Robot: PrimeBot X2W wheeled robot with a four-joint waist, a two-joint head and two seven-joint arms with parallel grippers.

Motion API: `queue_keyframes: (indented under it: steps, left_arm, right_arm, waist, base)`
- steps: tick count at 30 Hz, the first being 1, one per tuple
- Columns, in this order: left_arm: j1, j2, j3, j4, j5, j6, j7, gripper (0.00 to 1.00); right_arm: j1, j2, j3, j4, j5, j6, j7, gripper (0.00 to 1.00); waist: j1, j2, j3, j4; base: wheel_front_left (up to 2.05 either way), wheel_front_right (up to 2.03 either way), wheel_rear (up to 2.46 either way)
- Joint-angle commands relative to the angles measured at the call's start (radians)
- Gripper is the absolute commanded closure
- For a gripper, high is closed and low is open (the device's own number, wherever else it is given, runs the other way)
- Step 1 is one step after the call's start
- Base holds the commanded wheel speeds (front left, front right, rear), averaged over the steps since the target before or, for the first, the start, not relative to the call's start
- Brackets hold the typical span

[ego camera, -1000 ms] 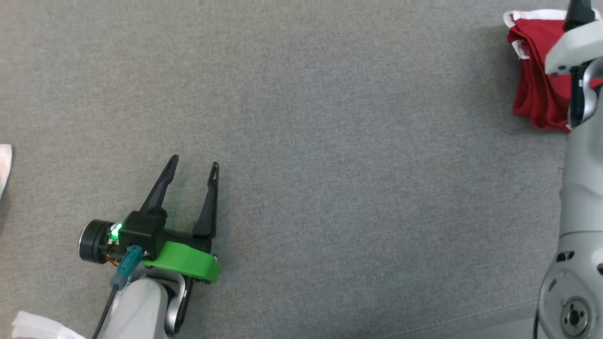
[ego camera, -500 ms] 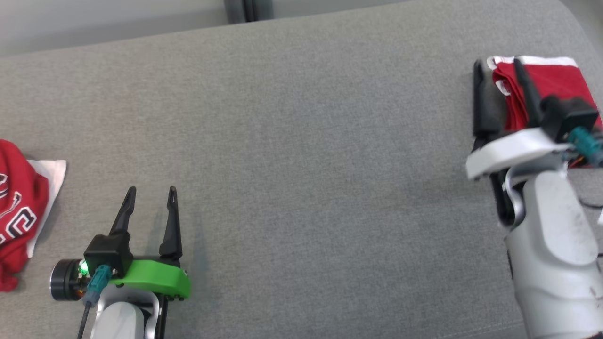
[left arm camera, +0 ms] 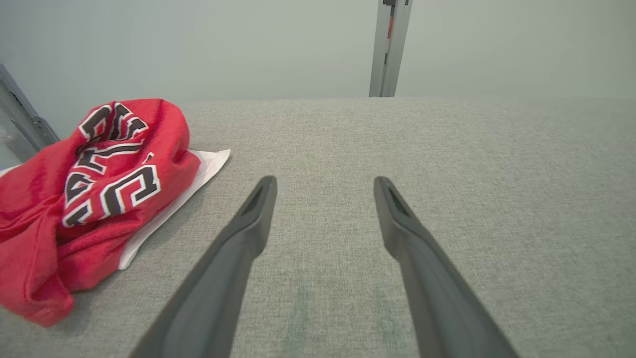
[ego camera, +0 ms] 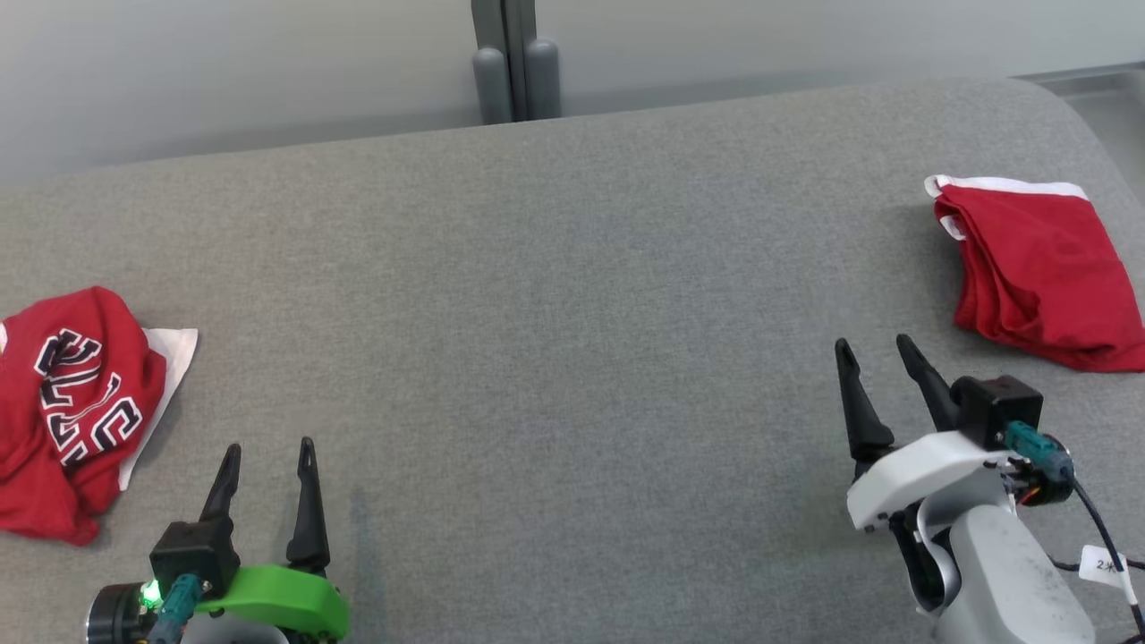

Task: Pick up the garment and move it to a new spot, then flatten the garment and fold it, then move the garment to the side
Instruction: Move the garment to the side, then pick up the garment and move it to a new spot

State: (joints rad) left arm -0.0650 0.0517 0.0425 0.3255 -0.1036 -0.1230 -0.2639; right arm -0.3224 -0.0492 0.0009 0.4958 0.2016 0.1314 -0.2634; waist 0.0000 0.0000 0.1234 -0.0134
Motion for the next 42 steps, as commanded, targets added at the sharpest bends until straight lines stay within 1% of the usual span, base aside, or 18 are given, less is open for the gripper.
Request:
queue_keyframes:
  steps: [1, 9, 13, 17, 26, 29, 32, 37, 42]
  left_arm:
    - [0.018, 0.0, 0.004, 0.0, -0.007, 0.007, -0.001, 0.0]
    - [0.037, 0.0, -0.01, -0.006, -0.045, 0.029, -0.001, 0.0]
    - [0.021, 0.0, -0.011, 0.001, -0.062, 0.03, -0.001, 0.0]
    - [0.002, 0.001, -0.003, 0.013, -0.083, 0.036, -0.001, 0.0]
    - [-0.011, 0.0, 0.033, 0.047, -0.117, 0.042, -0.001, 0.0]
    - [-0.002, 0.0, 0.044, 0.057, -0.127, 0.046, -0.001, 0.0]
    - [0.005, 0.0, 0.051, 0.065, -0.136, 0.049, -0.001, 0.0]
    - [0.002, 0.0, 0.056, 0.087, -0.17, 0.045, -0.001, 0.0]
    - [-0.058, 0.0, 0.068, 0.118, -0.195, 0.023, -0.001, 0.0]
  right_arm:
    - [0.023, -0.003, 0.005, 0.003, 0.008, -0.001, -0.002, 0.0]
    - [0.053, -0.003, 0.022, 0.006, 0.018, -0.001, -0.002, 0.0]
    - [0.044, -0.003, 0.037, 0.004, 0.022, -0.001, -0.002, 0.0]
    - [0.042, -0.003, 0.059, 0.003, 0.033, -0.001, -0.002, 0.0]
    - [0.012, -0.004, 0.1, 0.024, 0.047, -0.001, -0.002, 0.0]
    - [0.0, -0.004, 0.108, 0.035, 0.051, -0.001, -0.002, 0.0]
    - [-0.006, -0.004, 0.117, 0.045, 0.051, -0.001, -0.002, 0.0]
    - [-0.014, -0.004, 0.122, 0.055, 0.04, -0.001, -0.002, 0.0]
    - [-0.033, -0.004, 0.127, 0.058, 0.025, -0.001, -0.002, 0.0]
  waist:
    - [0.0, 0.0, -0.027, 0.009]
    - [0.0, 0.0, -0.031, 0.027]
    - [0.0, 0.0, -0.017, 0.061]
    - [0.0, 0.0, 0.002, 0.13]
    - [0.0, 0.0, 0.043, 0.339]
    - [0.0, 0.0, 0.05, 0.394]
    - [0.0, 0.0, 0.053, 0.431]
    - [0.0, 0.0, 0.058, 0.464]
    - [0.0, 0.0, 0.088, 0.457]
  base:
    - [0.0, 0.0, 0.0]
    - [0.0, 0.0, 0.0]
    - [0.0, 0.0, 0.0]
    - [0.0, 0.0, 0.0]
    - [0.0, 0.0, 0.0]
    - [0.0, 0.0, 0.0]
    - [0.0, 0.0, 0.0]
    - [0.0, 0.0, 0.0]
    - [0.0, 0.0, 0.0]
